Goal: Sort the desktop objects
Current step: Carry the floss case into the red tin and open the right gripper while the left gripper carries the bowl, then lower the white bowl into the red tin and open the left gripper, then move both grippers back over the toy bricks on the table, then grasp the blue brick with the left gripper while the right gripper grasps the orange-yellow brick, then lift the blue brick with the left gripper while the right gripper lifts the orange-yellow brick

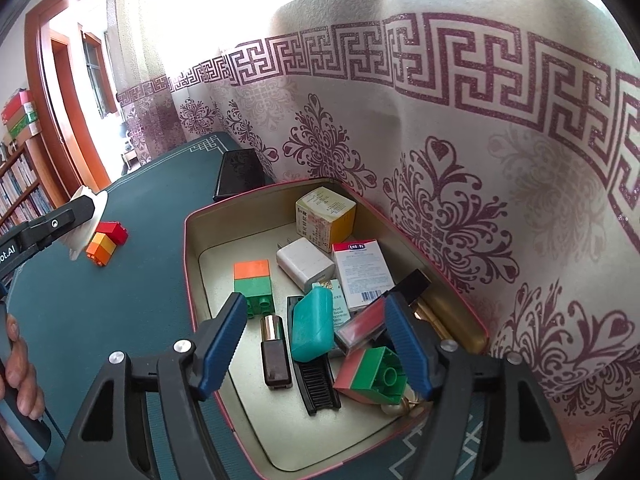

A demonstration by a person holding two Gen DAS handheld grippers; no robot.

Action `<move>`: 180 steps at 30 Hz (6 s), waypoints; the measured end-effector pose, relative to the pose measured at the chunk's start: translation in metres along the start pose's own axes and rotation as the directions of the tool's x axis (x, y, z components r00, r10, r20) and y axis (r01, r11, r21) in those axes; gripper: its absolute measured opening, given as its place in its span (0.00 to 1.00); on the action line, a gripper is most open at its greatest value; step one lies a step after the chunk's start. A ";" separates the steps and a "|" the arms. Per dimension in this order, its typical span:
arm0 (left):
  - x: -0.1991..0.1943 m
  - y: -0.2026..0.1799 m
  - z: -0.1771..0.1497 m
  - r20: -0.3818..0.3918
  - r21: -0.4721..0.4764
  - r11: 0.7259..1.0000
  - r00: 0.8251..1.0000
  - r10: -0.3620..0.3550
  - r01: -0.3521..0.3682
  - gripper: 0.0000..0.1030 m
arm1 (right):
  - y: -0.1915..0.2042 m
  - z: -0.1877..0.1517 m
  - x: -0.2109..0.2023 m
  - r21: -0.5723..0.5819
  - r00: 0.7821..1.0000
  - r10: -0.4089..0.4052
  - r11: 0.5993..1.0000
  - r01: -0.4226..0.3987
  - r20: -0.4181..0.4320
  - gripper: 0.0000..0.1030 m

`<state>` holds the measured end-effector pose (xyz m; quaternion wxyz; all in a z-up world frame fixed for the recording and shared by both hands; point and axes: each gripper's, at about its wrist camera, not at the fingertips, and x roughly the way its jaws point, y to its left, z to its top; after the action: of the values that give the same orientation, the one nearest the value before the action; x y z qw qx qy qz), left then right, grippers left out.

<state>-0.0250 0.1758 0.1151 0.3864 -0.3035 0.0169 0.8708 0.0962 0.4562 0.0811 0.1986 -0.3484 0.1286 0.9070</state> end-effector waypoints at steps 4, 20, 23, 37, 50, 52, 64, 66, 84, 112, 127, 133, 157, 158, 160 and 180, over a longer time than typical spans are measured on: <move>0.001 -0.005 -0.001 -0.003 0.019 1.000 1.000 0.000 0.000 0.54 | -0.002 -0.002 0.000 0.002 1.000 -0.006 1.000 0.006 0.003 0.76; 0.014 -0.043 -0.007 -0.073 0.069 0.996 0.996 -0.044 0.049 0.54 | -0.019 -0.010 0.001 0.007 1.000 0.013 1.000 -0.013 0.019 0.79; 0.016 -0.055 -0.007 -0.082 0.083 0.995 0.995 -0.054 0.060 0.54 | -0.023 -0.012 0.001 0.017 1.000 0.010 1.000 -0.010 0.027 0.79; 0.034 -0.109 -0.002 -0.120 0.113 0.983 0.984 -0.134 0.147 0.54 | -0.047 -0.011 -0.001 0.060 0.999 0.006 0.998 -0.009 0.040 0.79; 0.042 -0.079 0.000 -0.149 -0.013 0.993 0.982 -0.117 0.116 0.75 | -0.047 -0.011 0.006 0.084 1.000 0.006 0.996 -0.008 0.030 0.81; 0.040 -0.072 0.001 -0.139 -0.004 0.996 0.987 -0.086 0.086 0.75 | -0.043 -0.010 0.006 0.086 0.999 0.014 0.996 -0.017 0.032 0.81; 0.024 0.003 0.013 -0.091 -0.066 0.994 0.993 0.077 -0.083 0.75 | 0.020 0.008 0.009 -0.004 0.989 0.130 0.992 -0.130 0.069 0.81; 0.021 0.020 0.013 -0.088 -0.090 0.989 0.990 0.110 -0.117 0.75 | 0.032 0.011 0.011 -0.023 0.986 0.152 0.988 -0.150 0.070 0.81; 0.009 0.161 0.017 -0.124 -0.241 0.899 0.930 0.346 -0.366 0.75 | 0.124 0.013 0.028 -0.171 0.949 0.316 0.936 -0.308 0.022 0.81; 0.096 0.258 0.017 -0.256 -0.259 0.813 0.848 0.464 -0.522 0.75 | 0.196 0.009 0.088 -0.274 0.908 0.388 0.867 -0.417 -0.157 0.83; 0.074 0.264 0.008 -0.189 -0.262 0.820 0.860 0.474 -0.509 0.33 | 0.241 0.003 0.126 -0.332 0.892 0.380 0.832 -0.445 -0.246 0.83; 0.049 0.266 0.017 -0.135 -0.312 0.818 0.875 0.465 -0.483 0.33 | 0.265 0.008 0.137 -0.332 0.881 0.394 0.821 -0.465 -0.262 0.83; 0.041 0.254 0.026 -0.108 -0.337 0.832 0.896 0.430 -0.440 0.33 | 0.287 0.026 0.160 -0.316 0.918 0.347 0.863 -0.393 -0.194 0.51; 0.040 0.253 0.026 -0.106 -0.336 0.834 0.897 0.429 -0.438 0.33 | 0.281 0.027 0.156 -0.306 0.916 0.351 0.866 -0.396 -0.192 0.51; 0.040 0.251 0.028 -0.102 -0.334 0.837 0.899 0.426 -0.434 0.33 | 0.270 0.028 0.147 -0.287 0.916 0.359 0.871 -0.398 -0.182 0.51; 0.050 0.168 0.037 -0.067 -0.199 0.935 0.956 0.285 -0.292 0.33 | 0.140 0.033 0.039 -0.206 0.972 0.228 0.955 -0.213 0.051 0.51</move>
<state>-0.1850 0.1009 0.0833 0.2204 -0.3522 -0.0223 0.9093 -0.0122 0.3541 0.0918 0.0648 -0.3160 0.0679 0.9441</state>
